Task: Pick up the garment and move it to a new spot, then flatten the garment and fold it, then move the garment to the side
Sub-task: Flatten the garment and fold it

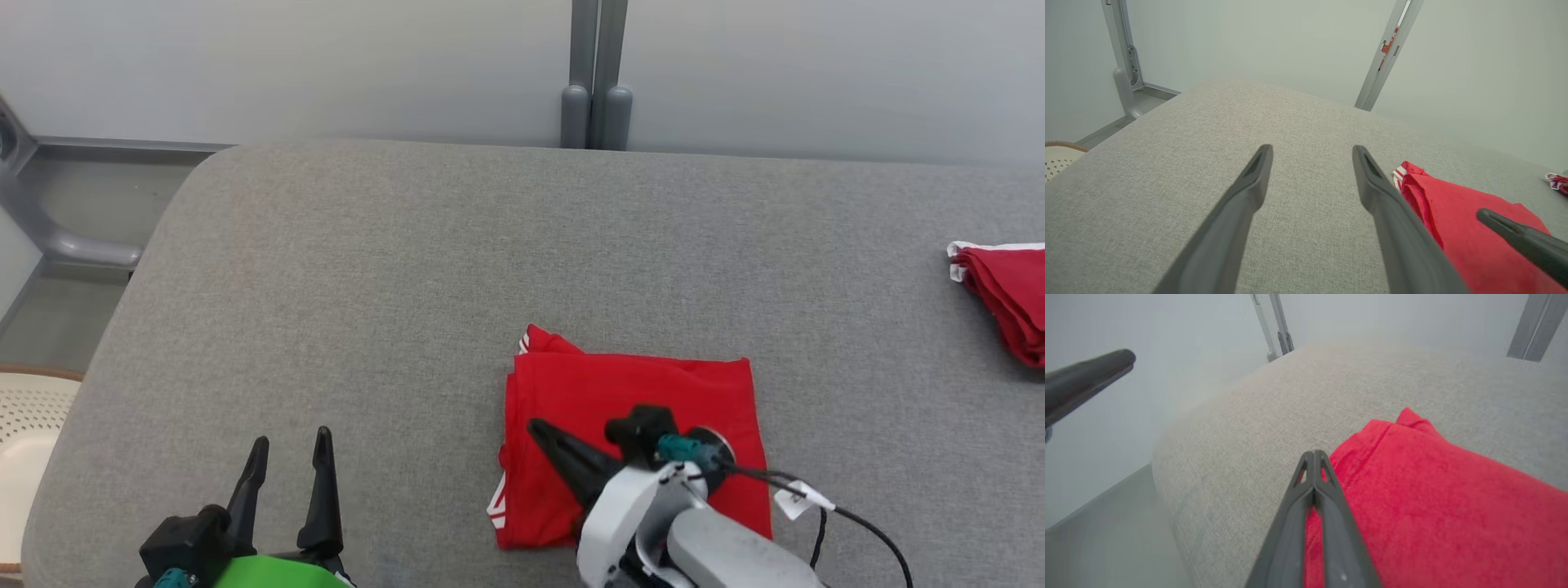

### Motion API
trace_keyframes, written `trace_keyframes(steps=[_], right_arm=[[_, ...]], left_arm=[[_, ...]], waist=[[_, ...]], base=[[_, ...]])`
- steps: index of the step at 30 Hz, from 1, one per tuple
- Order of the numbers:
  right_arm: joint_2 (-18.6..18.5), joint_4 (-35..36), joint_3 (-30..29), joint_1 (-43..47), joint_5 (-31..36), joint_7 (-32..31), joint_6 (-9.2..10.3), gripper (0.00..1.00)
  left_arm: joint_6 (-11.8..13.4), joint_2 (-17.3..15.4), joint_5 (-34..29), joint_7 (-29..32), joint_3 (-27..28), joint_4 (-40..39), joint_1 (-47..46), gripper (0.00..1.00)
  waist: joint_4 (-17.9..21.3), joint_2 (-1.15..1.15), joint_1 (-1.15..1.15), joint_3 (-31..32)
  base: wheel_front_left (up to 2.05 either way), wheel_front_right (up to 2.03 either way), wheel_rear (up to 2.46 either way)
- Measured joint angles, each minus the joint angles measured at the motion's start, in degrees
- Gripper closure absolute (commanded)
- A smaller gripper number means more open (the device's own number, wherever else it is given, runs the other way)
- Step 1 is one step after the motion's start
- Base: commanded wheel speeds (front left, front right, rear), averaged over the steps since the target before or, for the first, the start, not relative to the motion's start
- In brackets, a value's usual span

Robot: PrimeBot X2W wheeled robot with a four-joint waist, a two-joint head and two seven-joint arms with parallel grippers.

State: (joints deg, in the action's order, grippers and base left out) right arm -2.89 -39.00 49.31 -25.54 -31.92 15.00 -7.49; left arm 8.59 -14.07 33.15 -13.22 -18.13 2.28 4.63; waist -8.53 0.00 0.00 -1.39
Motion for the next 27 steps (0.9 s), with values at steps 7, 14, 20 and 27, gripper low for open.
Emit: trace_keyframes(steps=[7, 14, 20, 27], right_arm=[[-1.0, 13.3, -19.2, 6.0, 9.2, 0.1, 0.01, 0.28], [-0.3, 22.9, -32.1, 13.1, 15.2, 0.1, 0.01, 0.00], [-0.1, 26.8, -39.0, 17.8, 17.0, 0.1, 0.01, 0.00], [0.0, 29.1, -42.2, 21.4, 16.8, 0.1, 0.01, 0.00]], left_arm=[[-0.1, -0.2, -0.5, -0.5, 0.1, -0.2, -1.1, 0.00], [-0.4, 0.4, -1.0, -1.1, 0.6, 1.3, -2.5, 0.00], [-1.0, 1.6, -1.4, -1.5, 1.5, 2.6, -2.4, 0.00], [-1.6, 2.6, -2.2, -1.7, 3.2, 3.8, -0.4, 0.00]], waist=[[2.7, 0.00, 0.00, 0.4], [5.8, 0.00, 0.00, 1.2], [7.9, 0.00, 0.00, 1.8], [8.9, 0.00, 0.00, 2.5]], base=[[0.00, 0.00, 0.00], [0.00, 0.00, 0.00], [0.00, 0.00, 0.00], [0.00, 0.00, 0.00]])
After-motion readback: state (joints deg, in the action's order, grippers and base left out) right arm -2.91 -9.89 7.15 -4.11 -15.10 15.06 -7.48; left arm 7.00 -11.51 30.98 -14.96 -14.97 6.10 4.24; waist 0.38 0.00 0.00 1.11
